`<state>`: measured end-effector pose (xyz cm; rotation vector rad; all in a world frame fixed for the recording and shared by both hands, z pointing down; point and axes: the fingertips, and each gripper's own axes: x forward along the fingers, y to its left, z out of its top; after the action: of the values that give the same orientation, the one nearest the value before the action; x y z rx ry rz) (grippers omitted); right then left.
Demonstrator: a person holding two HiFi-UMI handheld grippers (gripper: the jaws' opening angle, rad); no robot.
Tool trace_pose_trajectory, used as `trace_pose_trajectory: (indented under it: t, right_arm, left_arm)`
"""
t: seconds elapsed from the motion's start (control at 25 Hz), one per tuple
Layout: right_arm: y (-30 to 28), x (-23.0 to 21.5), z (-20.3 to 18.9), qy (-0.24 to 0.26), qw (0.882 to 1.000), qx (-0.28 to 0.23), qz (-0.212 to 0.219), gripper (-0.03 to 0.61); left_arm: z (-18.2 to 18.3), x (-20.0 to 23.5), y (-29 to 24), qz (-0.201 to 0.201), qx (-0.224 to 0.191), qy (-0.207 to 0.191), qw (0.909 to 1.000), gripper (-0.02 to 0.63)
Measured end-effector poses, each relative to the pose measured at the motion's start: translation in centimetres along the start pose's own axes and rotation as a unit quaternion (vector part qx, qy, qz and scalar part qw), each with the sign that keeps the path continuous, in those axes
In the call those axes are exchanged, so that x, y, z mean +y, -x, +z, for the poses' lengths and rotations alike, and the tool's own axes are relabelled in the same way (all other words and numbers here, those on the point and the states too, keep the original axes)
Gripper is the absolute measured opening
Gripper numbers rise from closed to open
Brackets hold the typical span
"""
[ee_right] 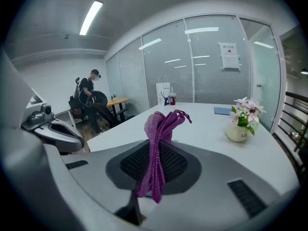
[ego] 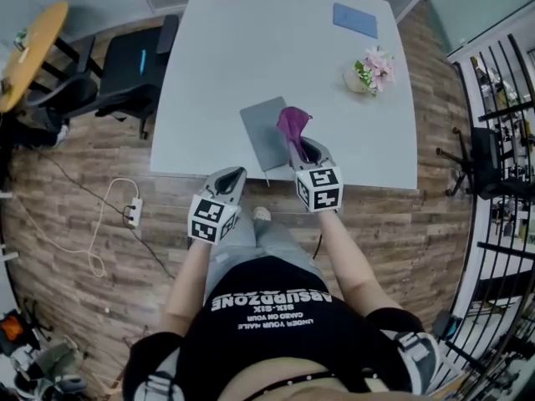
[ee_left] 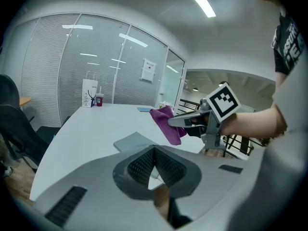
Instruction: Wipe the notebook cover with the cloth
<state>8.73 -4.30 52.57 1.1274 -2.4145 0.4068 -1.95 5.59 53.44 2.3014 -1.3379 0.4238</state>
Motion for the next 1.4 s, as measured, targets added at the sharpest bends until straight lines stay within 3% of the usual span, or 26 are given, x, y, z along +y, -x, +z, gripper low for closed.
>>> trace_pose_trajectory:
  t: [0.32,0.48,0.68,1.16,1.4]
  right_arm:
    - [-6.6,-2.9,-0.4,0.031,0.998,0.057,-0.018,0.066]
    - [-9.8,-4.4,-0.8,0.036,0.995,0.088,-0.028,0.067]
    - [-13.3,-5.8,-0.9,0.035,0.992,0.113,-0.036,0.067]
    - [-18.7,-7.9,-3.8,0.01,0.984,0.169,-0.053,0.067]
    - [-19.6,-7.8,-4.2,-0.017,0.986,0.154,-0.055,0.066]
  left_arm:
    - [-0.2,2.2,-3.8,-0.027,0.034,-0.01,0.999,0.014]
    - [0.0,3.3,-5.7,-0.044,0.058,-0.036,0.9967,0.014]
    - [-1.1,5.3,-7.6,-0.059,0.085,-0.04,0.9938,0.014]
    - [-4.1,7.4,-13.6,-0.107,0.163,-0.076,0.9779,0.014]
    - [-6.6,7.8,-15.9,-0.123,0.208,-0.089,0.9662,0.014]
